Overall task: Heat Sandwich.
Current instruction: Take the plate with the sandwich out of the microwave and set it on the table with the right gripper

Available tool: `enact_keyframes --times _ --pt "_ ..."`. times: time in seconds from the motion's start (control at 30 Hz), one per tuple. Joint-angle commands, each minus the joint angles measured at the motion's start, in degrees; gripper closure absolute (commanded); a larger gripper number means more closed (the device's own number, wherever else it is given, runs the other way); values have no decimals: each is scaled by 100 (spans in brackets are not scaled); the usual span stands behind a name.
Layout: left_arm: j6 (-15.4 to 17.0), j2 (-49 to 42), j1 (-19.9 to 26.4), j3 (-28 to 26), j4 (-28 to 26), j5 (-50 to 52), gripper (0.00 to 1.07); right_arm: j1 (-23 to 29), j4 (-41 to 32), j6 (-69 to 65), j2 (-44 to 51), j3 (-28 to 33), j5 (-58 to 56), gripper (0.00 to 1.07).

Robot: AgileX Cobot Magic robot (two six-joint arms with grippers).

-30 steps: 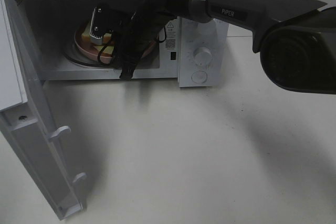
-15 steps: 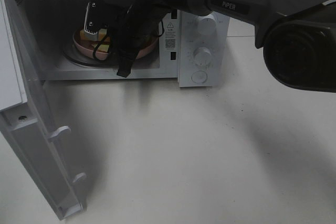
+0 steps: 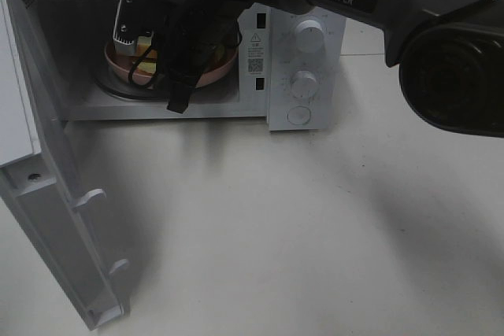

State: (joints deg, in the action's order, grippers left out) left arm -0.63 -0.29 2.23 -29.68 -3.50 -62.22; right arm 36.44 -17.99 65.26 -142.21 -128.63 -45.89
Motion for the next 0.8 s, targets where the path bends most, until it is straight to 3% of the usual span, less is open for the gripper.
enact_keyframes --times 0.03,0.63,0.8 --pt "23 -29 -17 17 11 103 49 40 155 -63 178 -34 29 107" --pt "23 -29 -17 17 11 103 49 241 304 -304 413 0 -115 107" --pt "23 -29 -17 17 11 103 49 309 304 -252 693 590 201 107"
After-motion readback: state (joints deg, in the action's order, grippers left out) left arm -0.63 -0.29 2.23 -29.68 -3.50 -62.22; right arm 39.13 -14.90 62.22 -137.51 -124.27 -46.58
